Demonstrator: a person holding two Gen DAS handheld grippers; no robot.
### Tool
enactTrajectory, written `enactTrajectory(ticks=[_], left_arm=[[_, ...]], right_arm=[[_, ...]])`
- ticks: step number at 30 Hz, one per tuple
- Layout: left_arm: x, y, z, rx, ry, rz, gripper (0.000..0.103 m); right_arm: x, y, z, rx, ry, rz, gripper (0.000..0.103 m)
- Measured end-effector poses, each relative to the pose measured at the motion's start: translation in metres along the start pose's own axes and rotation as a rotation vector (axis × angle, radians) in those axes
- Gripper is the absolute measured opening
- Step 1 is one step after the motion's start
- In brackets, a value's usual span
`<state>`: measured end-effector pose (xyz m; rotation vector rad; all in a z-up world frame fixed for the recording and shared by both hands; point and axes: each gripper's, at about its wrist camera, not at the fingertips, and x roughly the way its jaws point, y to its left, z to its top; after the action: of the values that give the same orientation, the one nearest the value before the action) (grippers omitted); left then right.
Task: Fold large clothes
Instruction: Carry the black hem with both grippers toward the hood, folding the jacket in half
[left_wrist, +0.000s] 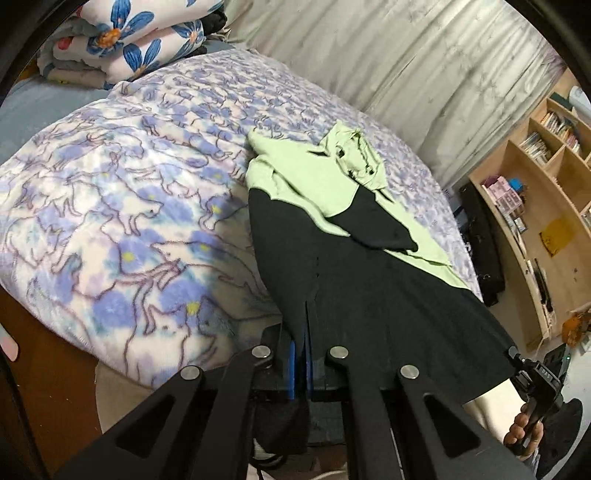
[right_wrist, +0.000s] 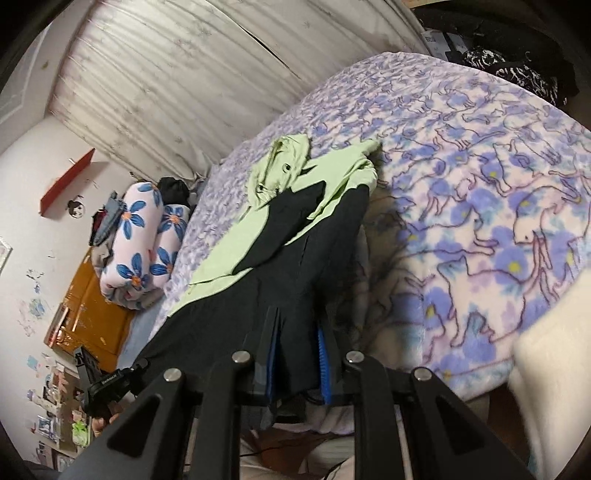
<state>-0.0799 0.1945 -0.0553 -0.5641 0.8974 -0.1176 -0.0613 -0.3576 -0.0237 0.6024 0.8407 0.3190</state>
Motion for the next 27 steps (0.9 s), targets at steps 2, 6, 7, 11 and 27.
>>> enactTrajectory(ticks=[2, 6, 7, 11, 27], left_arm=[[-0.012, -0.003, -0.002, -0.004, -0.004, -0.011, 0.001], [-0.029, -0.004, -0.002, -0.004, -0.017, -0.020, 0.001], [-0.030, -0.004, -0.001, -0.013, -0.017, -0.025, 0.001], [-0.021, 0.005, 0.012, -0.064, -0.010, -0.026, 0.001], [0.124, 0.001, 0.195, -0.107, -0.049, 0.058, 0.002]], right_arm=[[-0.009, 0.007, -0.003, -0.010, 0.001, 0.008, 0.017], [-0.020, 0.015, 0.000, -0.028, -0.008, 0.011, 0.017], [-0.021, 0.015, 0.003, -0.025, -0.013, 0.010, 0.017], [-0.016, 0.003, 0.016, 0.039, -0.034, 0.014, 0.017], [0.094, -0.045, 0.174, 0.202, -0.103, -0.088, 0.017]])
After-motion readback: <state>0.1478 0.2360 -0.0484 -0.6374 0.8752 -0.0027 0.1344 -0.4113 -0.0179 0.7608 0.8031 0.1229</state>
